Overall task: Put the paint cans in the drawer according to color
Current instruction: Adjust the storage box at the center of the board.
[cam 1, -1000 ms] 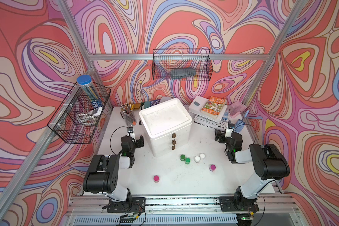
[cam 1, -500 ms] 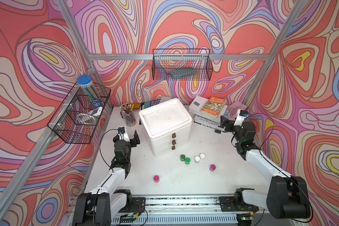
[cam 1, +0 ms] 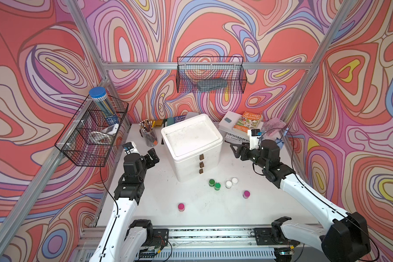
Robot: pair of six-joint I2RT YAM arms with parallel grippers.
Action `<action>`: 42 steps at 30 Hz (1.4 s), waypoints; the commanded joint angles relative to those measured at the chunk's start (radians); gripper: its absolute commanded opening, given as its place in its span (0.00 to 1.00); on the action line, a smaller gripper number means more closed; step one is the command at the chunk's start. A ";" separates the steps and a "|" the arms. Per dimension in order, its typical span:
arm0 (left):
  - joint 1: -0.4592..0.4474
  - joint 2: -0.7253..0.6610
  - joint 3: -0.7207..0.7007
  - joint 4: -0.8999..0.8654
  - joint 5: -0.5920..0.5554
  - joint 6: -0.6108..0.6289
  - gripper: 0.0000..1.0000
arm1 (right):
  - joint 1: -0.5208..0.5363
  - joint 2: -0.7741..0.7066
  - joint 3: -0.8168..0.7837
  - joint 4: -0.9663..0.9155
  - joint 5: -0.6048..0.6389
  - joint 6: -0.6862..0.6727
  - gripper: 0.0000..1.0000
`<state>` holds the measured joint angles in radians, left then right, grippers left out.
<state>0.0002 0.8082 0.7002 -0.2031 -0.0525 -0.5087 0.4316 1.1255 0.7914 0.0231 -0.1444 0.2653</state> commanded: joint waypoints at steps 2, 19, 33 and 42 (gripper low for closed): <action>-0.002 -0.053 0.034 -0.229 0.128 -0.104 0.98 | 0.170 -0.019 -0.099 0.124 0.117 -0.083 0.75; -0.126 -0.041 -0.006 -0.070 0.620 -0.269 0.96 | 0.296 0.265 -0.144 0.328 0.160 0.051 0.76; -0.290 0.199 0.021 0.249 0.558 -0.330 0.91 | 0.297 0.328 -0.147 0.367 0.137 -0.001 0.75; -0.351 0.198 0.018 0.258 0.398 -0.347 0.90 | 0.306 0.359 -0.166 0.462 0.286 -0.023 0.72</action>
<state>-0.3450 1.0172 0.7059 0.0177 0.4194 -0.8501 0.7307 1.4704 0.6415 0.4301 0.0666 0.2604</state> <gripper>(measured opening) 0.898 0.726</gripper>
